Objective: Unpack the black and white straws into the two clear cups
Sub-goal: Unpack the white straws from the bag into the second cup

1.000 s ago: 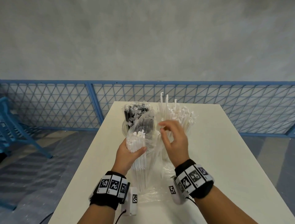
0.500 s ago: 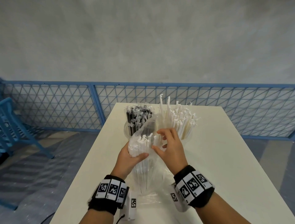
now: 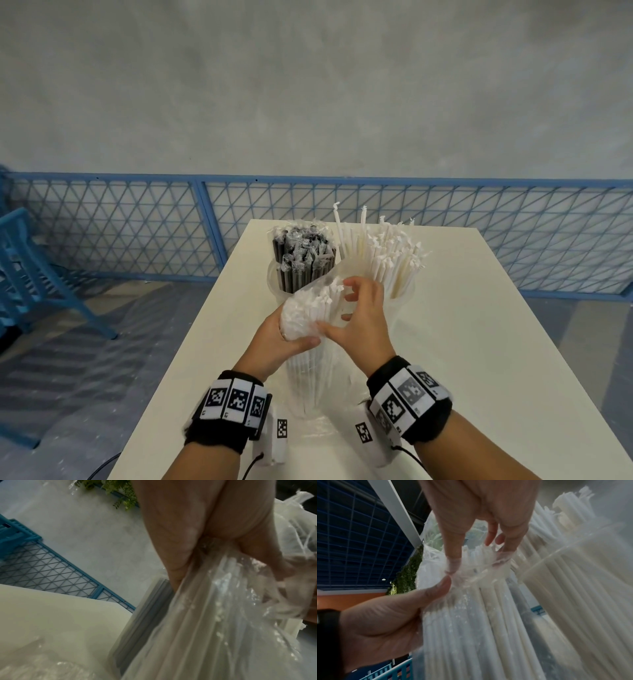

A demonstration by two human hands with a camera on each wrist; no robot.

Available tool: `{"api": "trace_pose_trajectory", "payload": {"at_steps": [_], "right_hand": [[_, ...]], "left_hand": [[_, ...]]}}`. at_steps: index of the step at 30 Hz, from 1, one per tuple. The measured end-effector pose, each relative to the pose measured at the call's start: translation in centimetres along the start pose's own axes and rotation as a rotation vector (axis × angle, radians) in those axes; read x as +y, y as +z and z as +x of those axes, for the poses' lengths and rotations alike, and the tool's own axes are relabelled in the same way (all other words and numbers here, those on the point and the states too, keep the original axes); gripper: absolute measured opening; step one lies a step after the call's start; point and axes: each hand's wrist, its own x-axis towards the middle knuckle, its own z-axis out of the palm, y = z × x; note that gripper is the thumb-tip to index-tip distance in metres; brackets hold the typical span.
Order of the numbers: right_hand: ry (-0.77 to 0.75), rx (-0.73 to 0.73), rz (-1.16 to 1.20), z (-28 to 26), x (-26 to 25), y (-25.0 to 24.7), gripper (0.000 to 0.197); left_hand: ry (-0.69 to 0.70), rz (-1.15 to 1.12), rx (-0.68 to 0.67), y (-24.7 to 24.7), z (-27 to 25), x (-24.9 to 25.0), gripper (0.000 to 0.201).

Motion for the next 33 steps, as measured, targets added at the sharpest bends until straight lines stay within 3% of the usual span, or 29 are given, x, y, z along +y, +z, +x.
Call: {"api": "trace_pose_trajectory", "payload": {"at_steps": [4,8,11,16,20,25,33], "right_hand": [[0.036,-0.063,0.01,0.0,-0.1,0.1,0.091],[0.014,-0.265,-0.05,0.9,0.0,-0.5,0.07],[-0.009,-0.309,0.039,0.9,0.3,-0.6,0.056],[0.177,-0.336,0.302,0.3,0.7,0.4,0.043],[0.219,-0.264,0.4,-0.2,1.0,1.2,0.039],[0.276,-0.033,0.566,-0.2,0.0,1.1,0.015],[0.228,0.153,0.717,2.6,-3.2,-3.0,0.011]], "left_hand": [[-0.009,0.012,-0.001,-0.2,0.1,-0.3,0.065],[-0.016,0.037,-0.028,-0.3,0.2,-0.2,0.056],[-0.021,0.065,-0.068,-0.1,0.2,0.0,0.052],[-0.018,0.094,-0.107,0.4,0.6,-0.1,0.052],[-0.023,0.093,-0.075,0.5,0.7,-0.5,0.047],[-0.035,0.039,0.06,0.7,0.7,-0.9,0.039],[-0.042,0.015,0.105,0.0,0.8,-1.3,0.025]]}}
